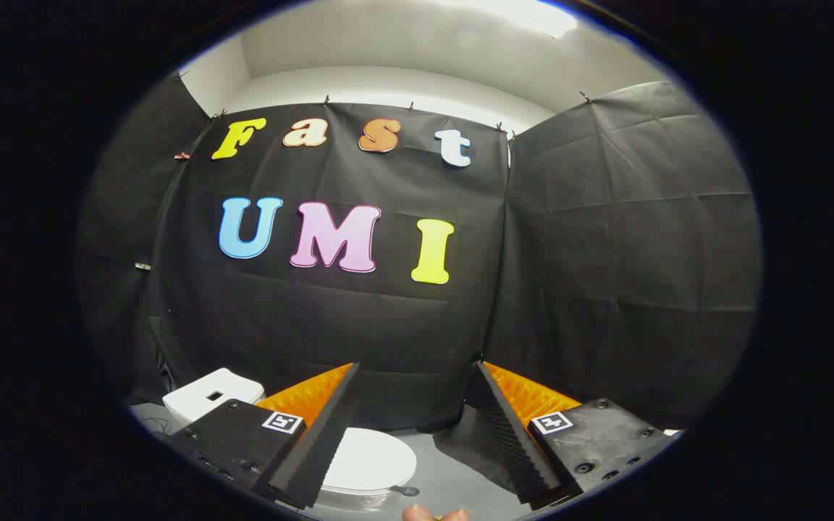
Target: Open the toilet lid.
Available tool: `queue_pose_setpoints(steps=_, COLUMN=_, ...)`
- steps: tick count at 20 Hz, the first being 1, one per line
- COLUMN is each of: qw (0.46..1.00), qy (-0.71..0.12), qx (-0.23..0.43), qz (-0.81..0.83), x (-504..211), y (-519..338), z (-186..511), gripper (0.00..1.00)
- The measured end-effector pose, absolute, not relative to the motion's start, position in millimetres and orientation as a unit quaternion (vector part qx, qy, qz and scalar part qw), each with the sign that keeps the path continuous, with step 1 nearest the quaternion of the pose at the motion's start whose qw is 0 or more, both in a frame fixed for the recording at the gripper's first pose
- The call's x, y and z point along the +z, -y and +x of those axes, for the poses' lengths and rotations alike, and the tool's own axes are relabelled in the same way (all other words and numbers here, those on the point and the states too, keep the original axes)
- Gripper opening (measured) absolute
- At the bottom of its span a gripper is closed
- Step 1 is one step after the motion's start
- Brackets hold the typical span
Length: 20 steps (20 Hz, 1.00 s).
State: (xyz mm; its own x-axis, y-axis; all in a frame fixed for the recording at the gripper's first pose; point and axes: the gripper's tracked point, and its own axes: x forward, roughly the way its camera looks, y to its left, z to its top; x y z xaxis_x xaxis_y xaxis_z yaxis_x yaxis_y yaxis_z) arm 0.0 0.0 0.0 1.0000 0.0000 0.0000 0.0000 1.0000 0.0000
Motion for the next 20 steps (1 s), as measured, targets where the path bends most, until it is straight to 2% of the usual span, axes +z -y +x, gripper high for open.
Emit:
queue_pose_setpoints(steps=14, qw=1.000, qy=0.003, qx=0.008, qz=0.003, x=-7, y=-6, z=5, gripper=0.99)
queue_pose_setpoints(steps=20, qw=0.999, qy=0.038, qx=0.023, qz=0.005, x=-2, y=-16, z=5, gripper=0.99)
